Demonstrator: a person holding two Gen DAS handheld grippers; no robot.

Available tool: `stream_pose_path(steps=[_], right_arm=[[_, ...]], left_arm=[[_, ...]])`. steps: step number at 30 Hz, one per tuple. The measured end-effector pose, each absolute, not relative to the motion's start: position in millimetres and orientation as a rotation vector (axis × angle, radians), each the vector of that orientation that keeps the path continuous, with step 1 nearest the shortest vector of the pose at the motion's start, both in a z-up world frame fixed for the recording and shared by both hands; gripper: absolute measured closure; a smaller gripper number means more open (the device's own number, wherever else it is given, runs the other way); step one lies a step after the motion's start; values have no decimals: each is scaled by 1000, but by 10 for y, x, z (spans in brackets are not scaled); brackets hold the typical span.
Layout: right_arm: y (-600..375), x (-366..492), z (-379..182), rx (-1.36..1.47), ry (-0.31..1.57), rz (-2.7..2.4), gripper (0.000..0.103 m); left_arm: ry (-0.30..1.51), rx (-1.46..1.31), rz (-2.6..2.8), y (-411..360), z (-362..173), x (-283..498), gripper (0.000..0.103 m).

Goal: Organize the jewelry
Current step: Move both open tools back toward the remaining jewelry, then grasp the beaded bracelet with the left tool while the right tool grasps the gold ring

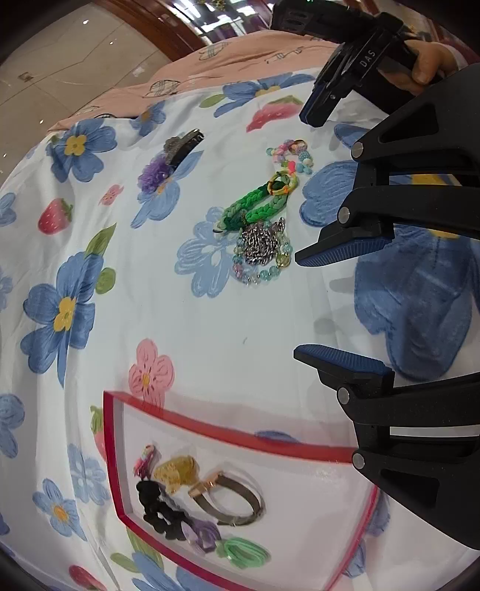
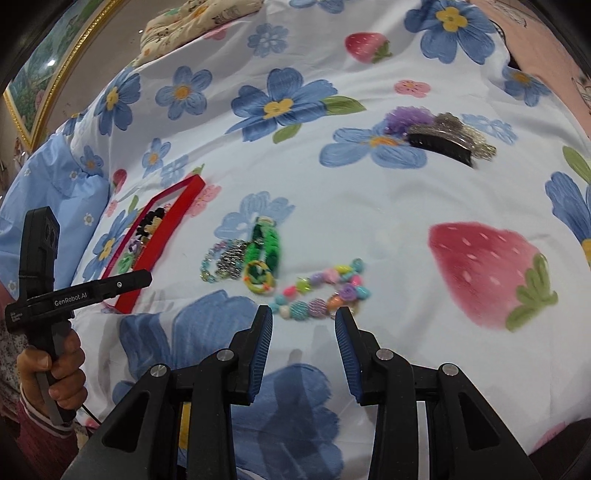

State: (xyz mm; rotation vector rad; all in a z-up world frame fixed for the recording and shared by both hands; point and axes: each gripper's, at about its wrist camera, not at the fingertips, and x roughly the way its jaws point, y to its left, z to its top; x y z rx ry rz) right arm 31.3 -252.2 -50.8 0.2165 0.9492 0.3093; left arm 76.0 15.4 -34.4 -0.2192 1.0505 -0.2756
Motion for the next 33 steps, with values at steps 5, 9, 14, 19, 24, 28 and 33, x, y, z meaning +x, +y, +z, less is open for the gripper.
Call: stream_pose_path(steps=[5, 9, 14, 19, 24, 28, 33], right_arm=[[-2537, 317, -543, 194, 954, 297, 65], [-2498, 323, -598, 143, 964, 286, 65], [-2478, 398, -702, 103, 987, 274, 65], [-2409, 505, -777, 38, 988, 261, 68], [-2344, 579, -807, -16, 980, 252, 75], [-2334, 614, -797, -30, 974, 250, 80], [-2432, 573, -701, 40, 967, 277, 80]], left_arm=[[1062, -202, -284, 85, -384, 798, 61], [1071, -194, -288, 57, -422, 823, 61], [1088, -170, -296, -14, -491, 917, 61], [1103, -152, -310, -97, -561, 1071, 61], [1121, -135, -325, -190, -637, 1216, 61], [1125, -128, -338, -249, -675, 1318, 61], [1120, -100, -350, -335, -705, 1388, 61]])
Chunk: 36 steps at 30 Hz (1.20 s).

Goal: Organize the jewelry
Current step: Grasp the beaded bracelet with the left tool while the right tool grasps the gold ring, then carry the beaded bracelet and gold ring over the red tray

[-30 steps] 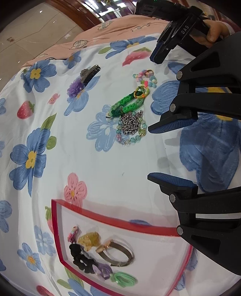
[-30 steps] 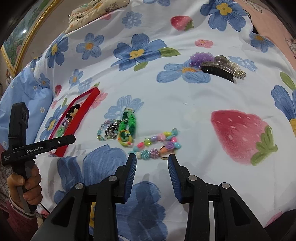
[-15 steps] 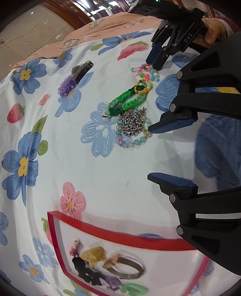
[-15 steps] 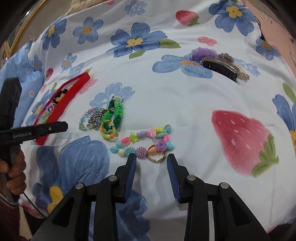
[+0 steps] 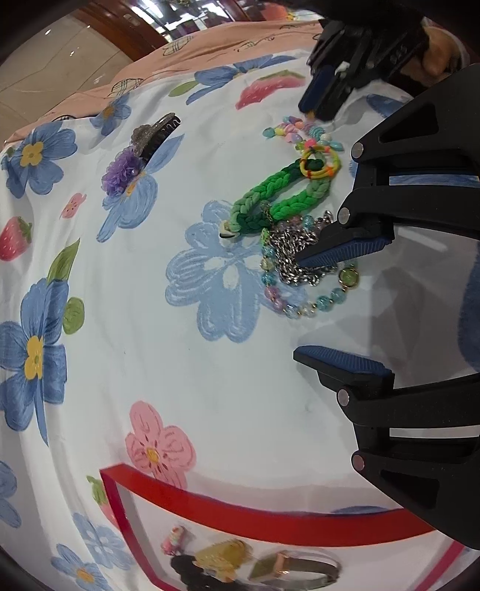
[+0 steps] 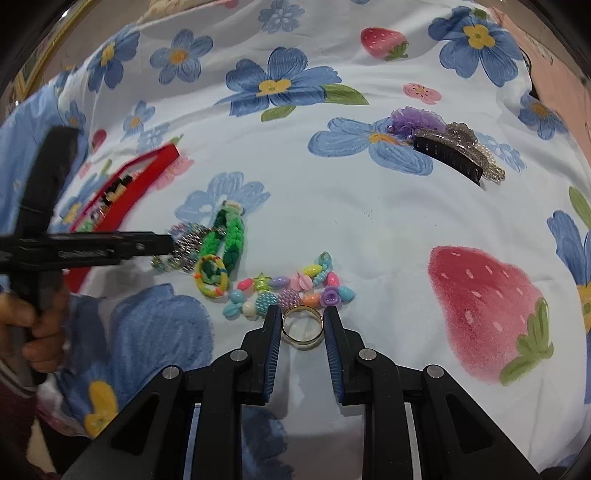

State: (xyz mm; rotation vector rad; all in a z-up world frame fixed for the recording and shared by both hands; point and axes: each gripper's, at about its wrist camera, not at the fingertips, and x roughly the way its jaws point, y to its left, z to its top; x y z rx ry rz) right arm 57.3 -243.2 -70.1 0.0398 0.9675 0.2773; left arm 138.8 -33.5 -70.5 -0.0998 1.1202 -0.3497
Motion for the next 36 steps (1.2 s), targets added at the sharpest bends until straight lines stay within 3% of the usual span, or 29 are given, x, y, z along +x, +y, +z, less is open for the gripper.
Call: stream_pose_path(steps=[1, 3, 4, 5, 12, 26, 36], right_arm=[[-2442, 570, -679, 51, 964, 279, 80], [-2509, 533, -602, 85, 947, 284, 80], [-2526, 528, -580, 95, 943, 285, 80], [-2554, 523, -547, 110, 936, 286, 80], [-2587, 541, -381, 148, 895, 303, 80], [-2408, 471, -152, 174, 843, 376, 80], [-2040, 453, -9, 128, 817, 450, 80]], left_arm=[[1116, -89, -351, -353, -708, 1393, 64], [1111, -71, -368, -386, -715, 1400, 81], [1111, -64, -375, -395, -717, 1401, 95], [1117, -71, -394, -400, -723, 1406, 96], [1068, -58, -393, -388, -550, 1275, 97], [869, -122, -405, -96, 349, 935, 97], [822, -188, -342, 357, 508, 687, 97]])
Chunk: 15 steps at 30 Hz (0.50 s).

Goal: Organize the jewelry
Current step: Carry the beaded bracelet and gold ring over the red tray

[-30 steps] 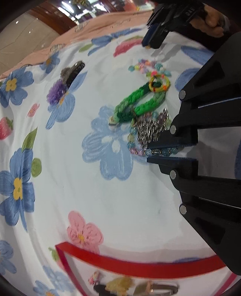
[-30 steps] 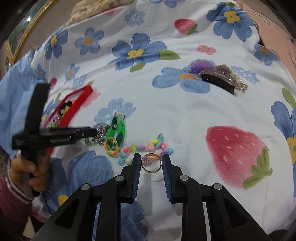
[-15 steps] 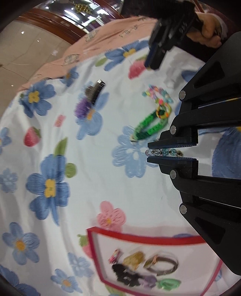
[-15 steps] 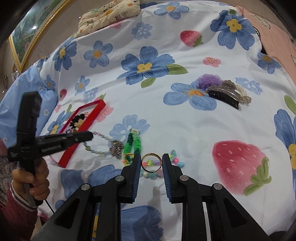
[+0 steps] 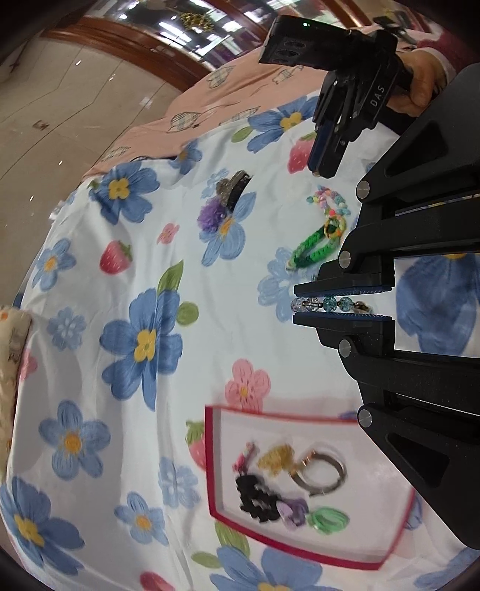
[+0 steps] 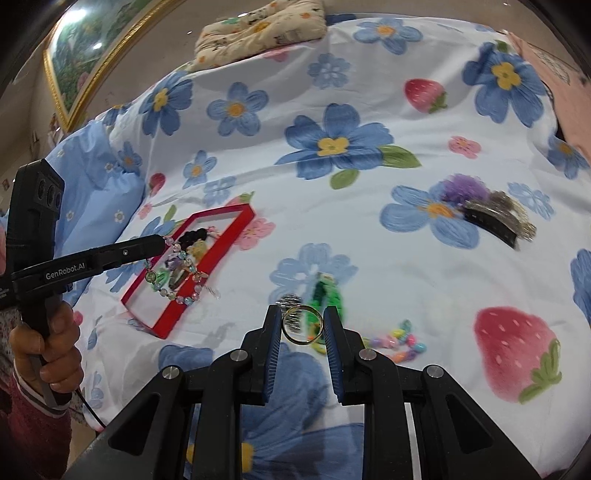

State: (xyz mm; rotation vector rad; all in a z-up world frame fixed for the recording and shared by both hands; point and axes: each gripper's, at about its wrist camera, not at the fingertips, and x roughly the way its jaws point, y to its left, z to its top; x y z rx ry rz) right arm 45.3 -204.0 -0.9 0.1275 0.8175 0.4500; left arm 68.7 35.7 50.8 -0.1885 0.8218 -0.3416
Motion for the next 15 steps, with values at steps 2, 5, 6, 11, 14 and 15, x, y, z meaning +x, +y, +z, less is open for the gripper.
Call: stream_pose_path(steps=[2, 5, 6, 11, 14, 15], right_arm=[[-1918, 459, -6, 113, 821, 471, 80], [-1747, 473, -6, 96, 826, 502, 80], [-1680, 476, -9, 91, 829, 513, 80], [-1339, 511, -44, 61, 844, 576, 80], [-1131, 526, -76, 44, 854, 611, 80], [-1046, 536, -84, 38, 858, 627, 80]], left_arm=[[818, -207, -321, 480, 504, 646, 97], [815, -237, -294, 680, 483, 580, 97], [814, -243, -279, 753, 473, 555, 97], [811, -280, -223, 1076, 420, 457, 97], [808, -300, -190, 1256, 393, 403, 97], [807, -307, -180, 1314, 382, 393, 97]])
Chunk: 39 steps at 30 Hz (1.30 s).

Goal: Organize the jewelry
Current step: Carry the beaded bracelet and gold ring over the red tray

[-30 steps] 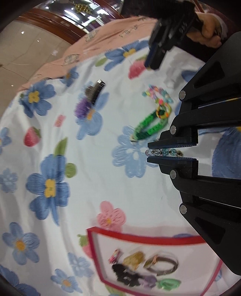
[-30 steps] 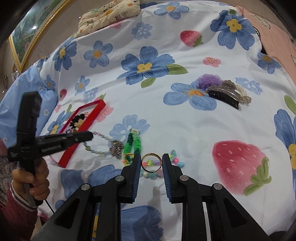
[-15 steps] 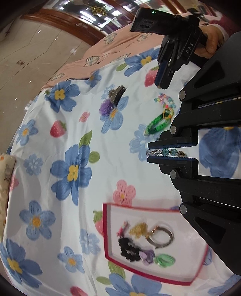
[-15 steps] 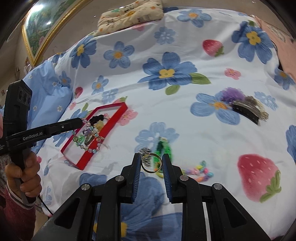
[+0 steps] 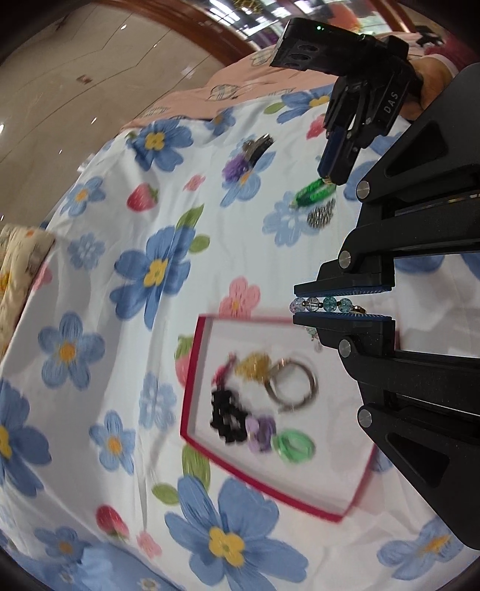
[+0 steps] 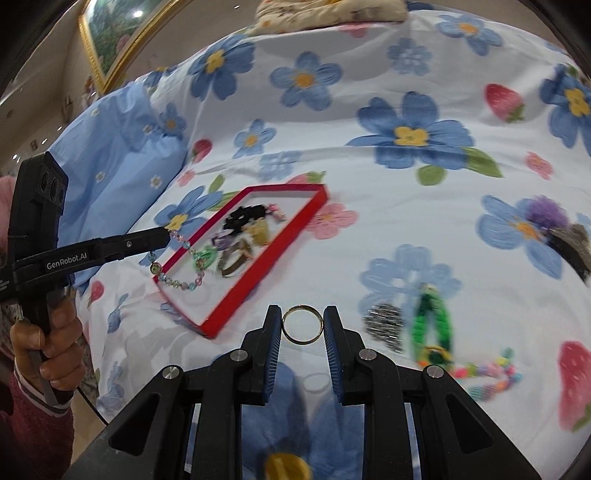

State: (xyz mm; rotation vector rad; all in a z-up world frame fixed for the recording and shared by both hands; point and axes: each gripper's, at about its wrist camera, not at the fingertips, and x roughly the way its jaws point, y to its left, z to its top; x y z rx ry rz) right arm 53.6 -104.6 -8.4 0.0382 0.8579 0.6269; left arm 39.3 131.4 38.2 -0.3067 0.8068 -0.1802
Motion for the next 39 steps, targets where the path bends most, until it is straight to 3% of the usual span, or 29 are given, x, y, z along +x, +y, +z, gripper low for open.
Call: stream_pose_path(steps=[16, 39], right_arm=[[-33, 741, -188, -27, 885, 780, 80], [816, 1047, -832, -246, 1045, 812, 79]], left_arm=[[831, -394, -95, 1895, 112, 477, 97], [963, -458, 42, 2486, -656, 729, 97]])
